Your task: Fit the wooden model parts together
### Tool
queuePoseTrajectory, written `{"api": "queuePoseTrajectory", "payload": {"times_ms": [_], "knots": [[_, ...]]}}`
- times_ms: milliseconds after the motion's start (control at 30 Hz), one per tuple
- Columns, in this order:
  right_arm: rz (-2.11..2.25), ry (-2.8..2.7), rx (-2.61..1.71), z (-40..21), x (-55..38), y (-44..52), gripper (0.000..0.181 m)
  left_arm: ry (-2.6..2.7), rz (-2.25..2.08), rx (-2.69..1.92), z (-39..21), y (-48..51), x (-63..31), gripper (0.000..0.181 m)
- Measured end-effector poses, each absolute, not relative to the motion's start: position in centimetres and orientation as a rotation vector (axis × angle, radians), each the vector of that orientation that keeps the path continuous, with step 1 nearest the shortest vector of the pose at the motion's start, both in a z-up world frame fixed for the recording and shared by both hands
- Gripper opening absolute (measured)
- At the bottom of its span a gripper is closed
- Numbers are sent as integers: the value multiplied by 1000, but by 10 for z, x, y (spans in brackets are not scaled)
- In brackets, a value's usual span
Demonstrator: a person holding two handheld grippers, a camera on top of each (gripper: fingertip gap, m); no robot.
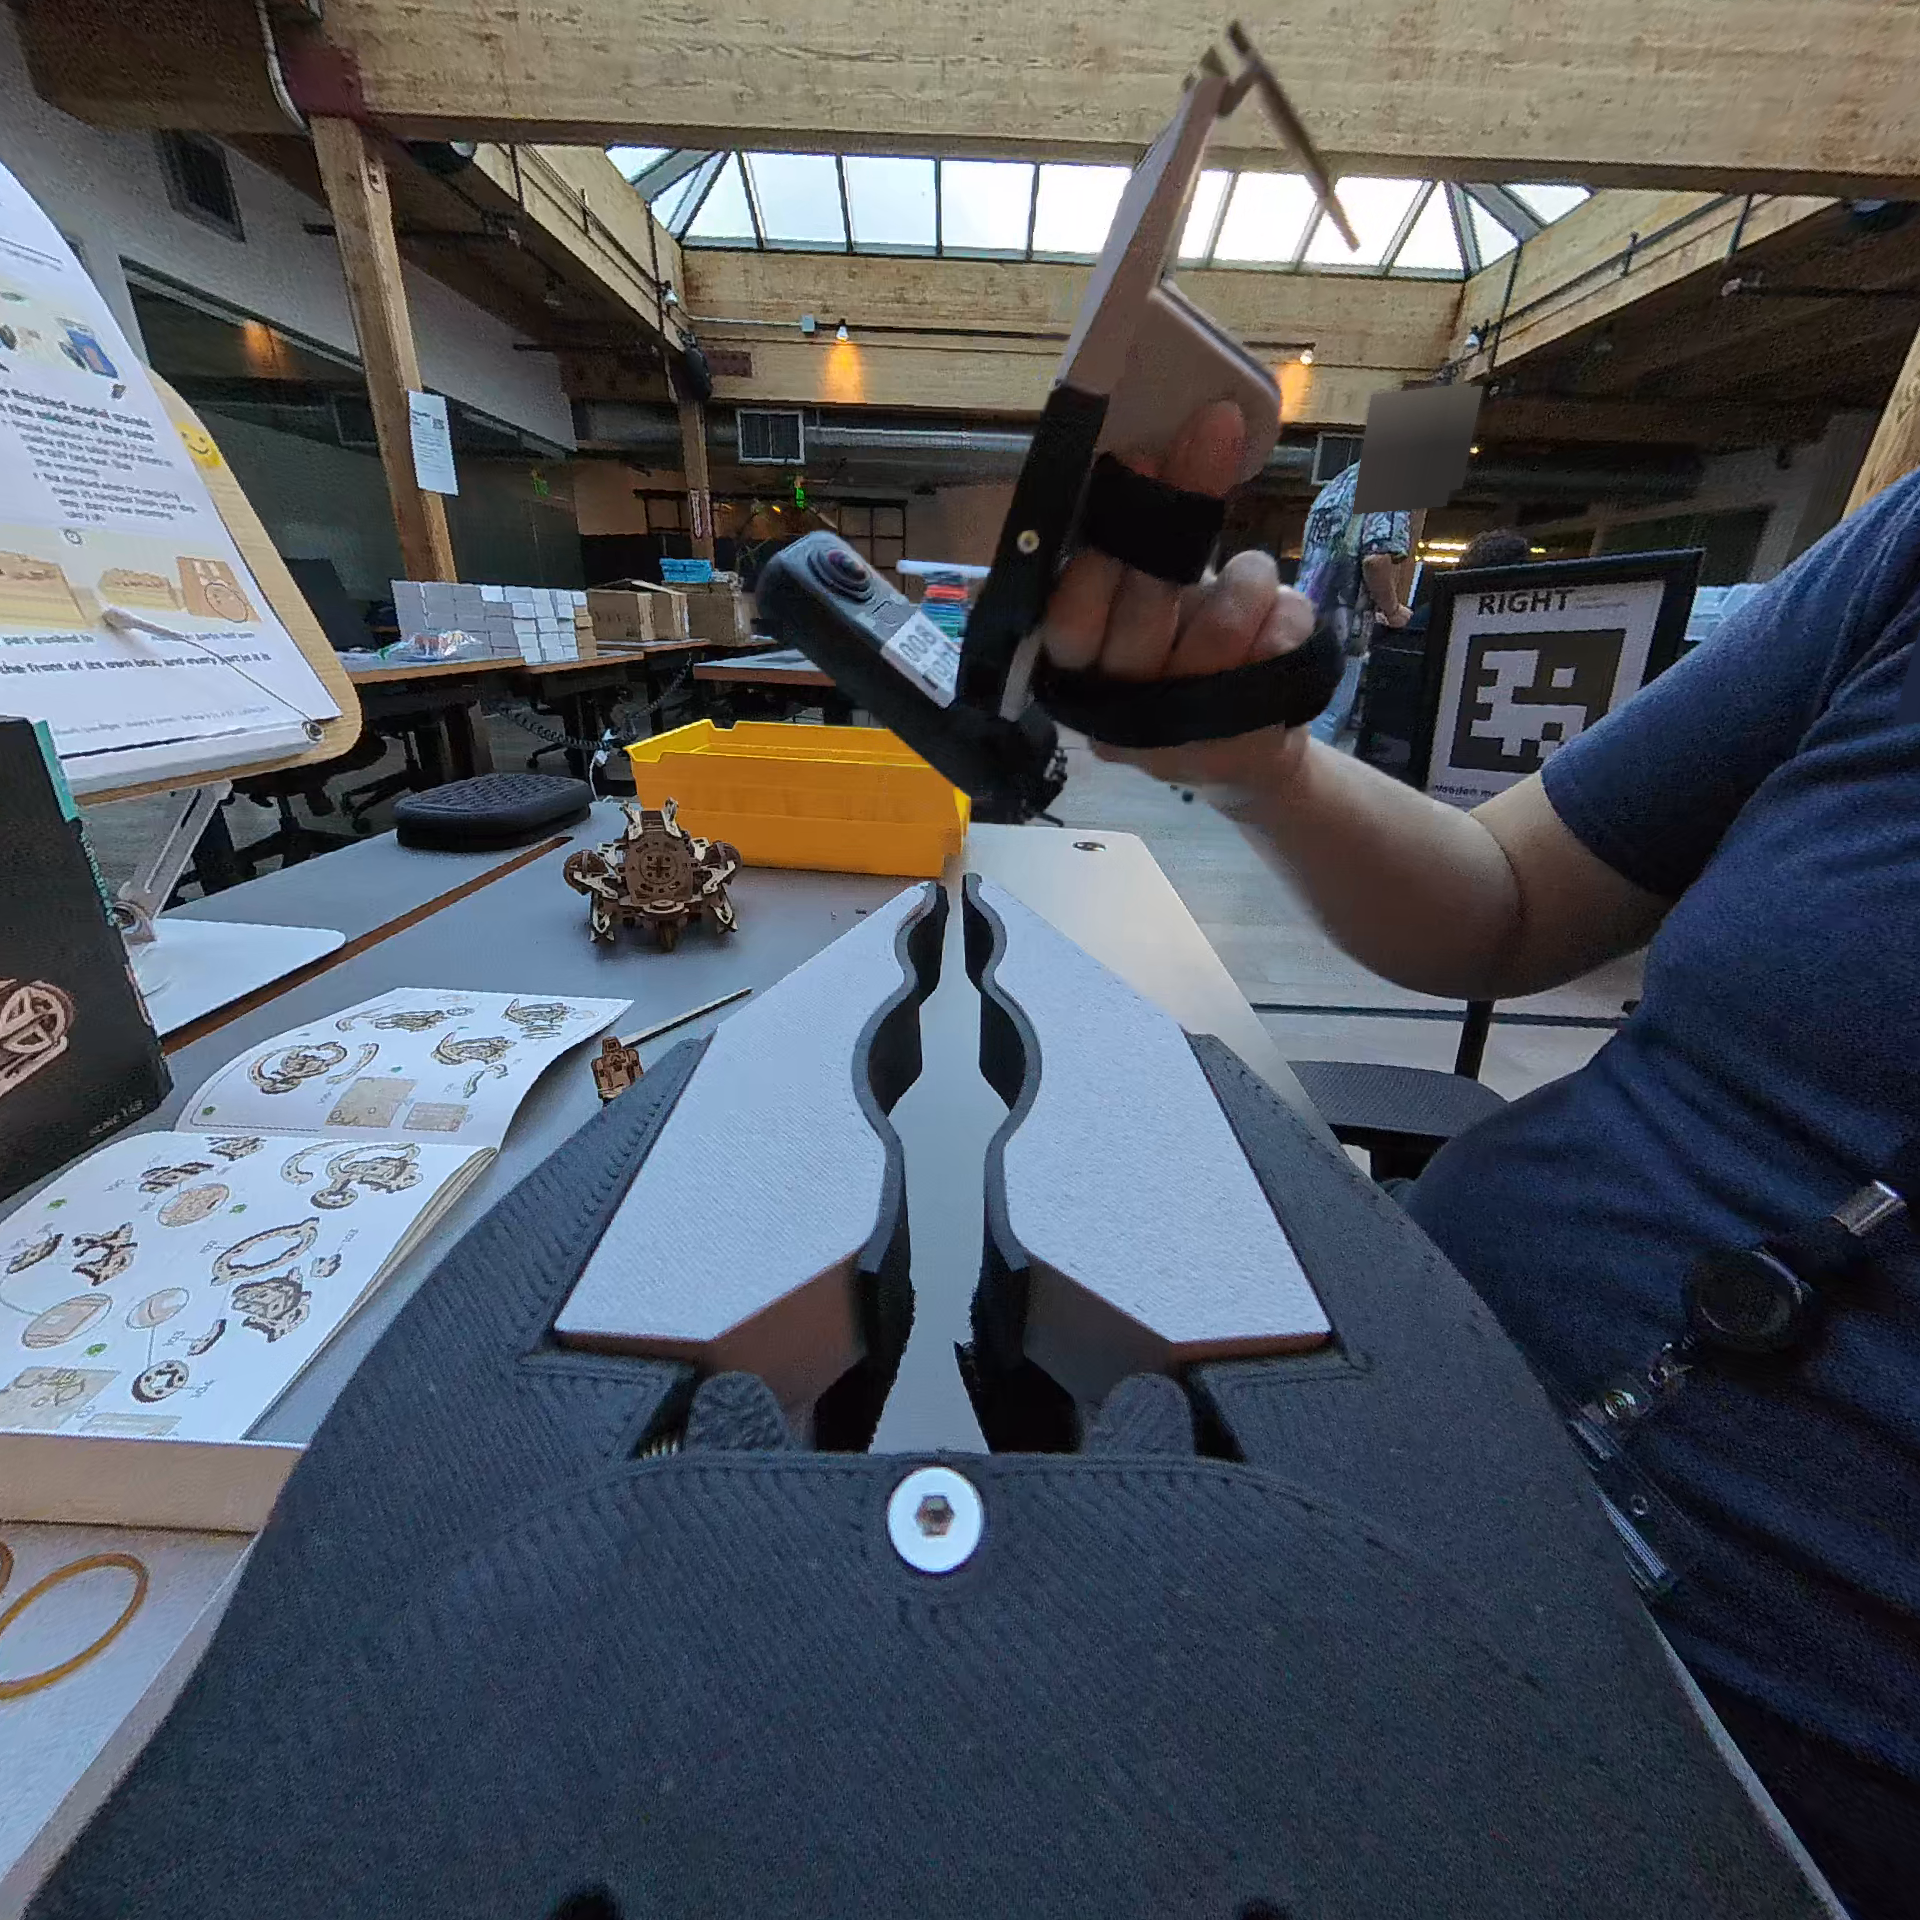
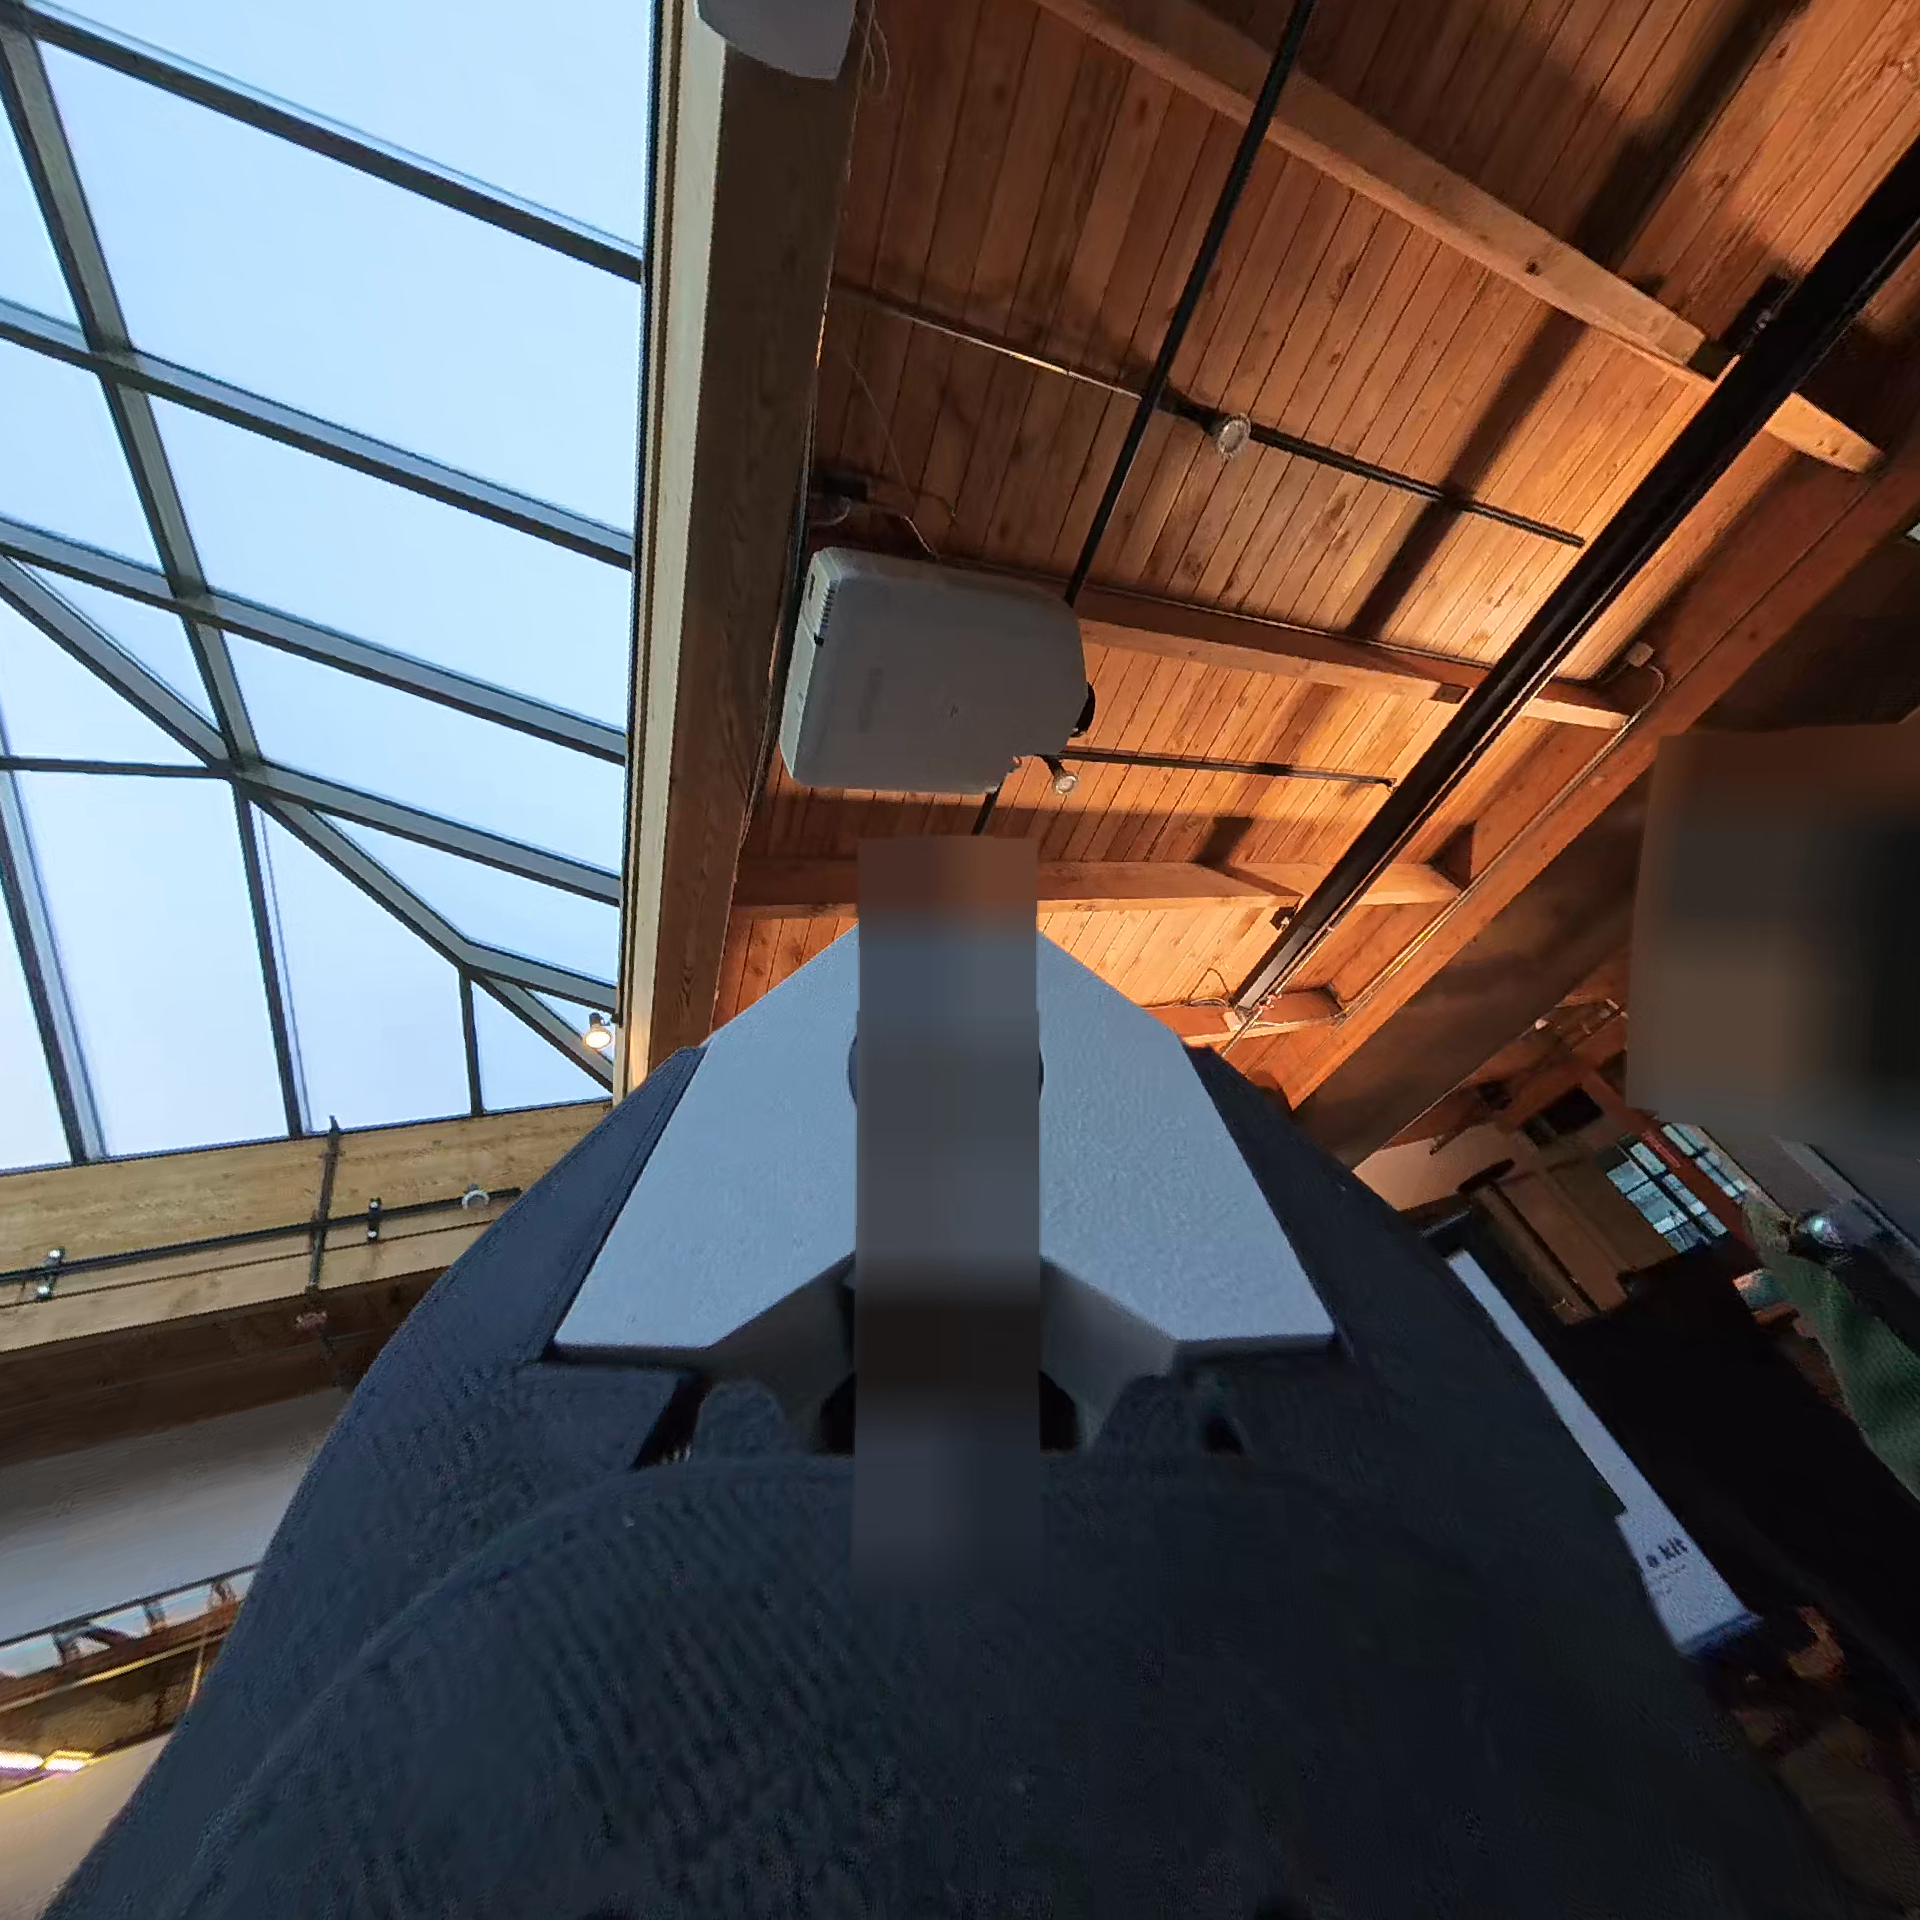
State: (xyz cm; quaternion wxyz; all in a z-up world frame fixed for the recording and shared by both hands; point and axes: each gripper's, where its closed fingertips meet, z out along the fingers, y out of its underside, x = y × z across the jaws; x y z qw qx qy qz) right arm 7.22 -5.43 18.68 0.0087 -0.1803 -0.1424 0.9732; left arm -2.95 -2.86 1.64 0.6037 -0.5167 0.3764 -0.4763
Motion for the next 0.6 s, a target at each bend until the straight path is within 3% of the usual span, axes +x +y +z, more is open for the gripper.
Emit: {"api": "queuePoseTrajectory", "payload": {"times_ms": [500,600], "knots": [[3118,-507,-486,209,74,-93,0,885,-1096,-1196,16,-31,-28,1],[2740,-865,-965,161,35,-100,0,869,-1076,-1197,16,-28,-32,1]]}}
